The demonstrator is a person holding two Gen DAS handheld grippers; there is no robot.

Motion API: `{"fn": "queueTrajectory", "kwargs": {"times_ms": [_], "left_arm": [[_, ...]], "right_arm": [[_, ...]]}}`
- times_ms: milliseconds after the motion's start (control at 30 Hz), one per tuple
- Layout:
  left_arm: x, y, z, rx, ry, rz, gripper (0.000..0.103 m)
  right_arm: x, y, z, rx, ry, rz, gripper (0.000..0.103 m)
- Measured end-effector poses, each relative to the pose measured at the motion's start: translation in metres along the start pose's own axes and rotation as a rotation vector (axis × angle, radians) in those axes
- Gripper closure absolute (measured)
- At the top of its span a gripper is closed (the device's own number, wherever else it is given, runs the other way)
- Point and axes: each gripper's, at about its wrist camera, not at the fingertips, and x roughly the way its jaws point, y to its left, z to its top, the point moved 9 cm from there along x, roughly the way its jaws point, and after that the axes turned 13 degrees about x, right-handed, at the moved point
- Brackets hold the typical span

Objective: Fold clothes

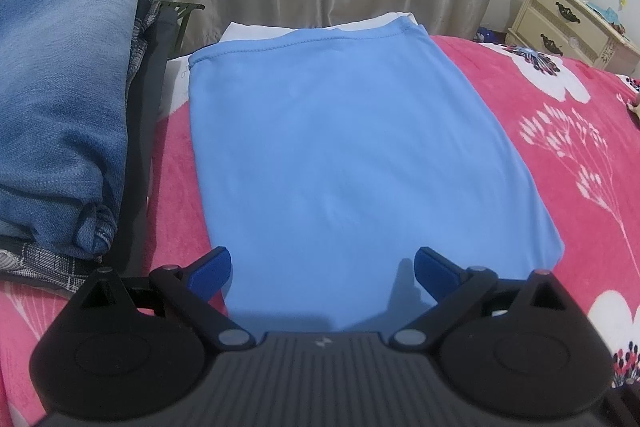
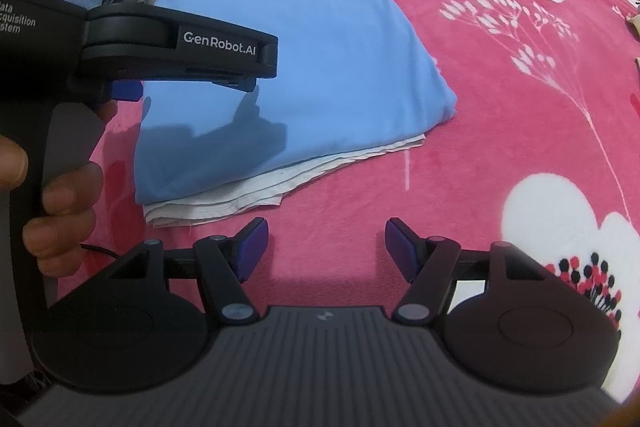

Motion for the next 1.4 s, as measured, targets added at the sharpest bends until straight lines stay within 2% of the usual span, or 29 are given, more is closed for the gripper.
{"fn": "queueTrajectory", "kwargs": {"times_ms": [1400], "left_arm": [[-0.0002,-0.0014,-0.0022,-0.012,0.004,-0.001,0.004]], "right_arm": [[0.0006,0.0056,-0.0015,-0.018,0.018,0.003,0.038]]}}
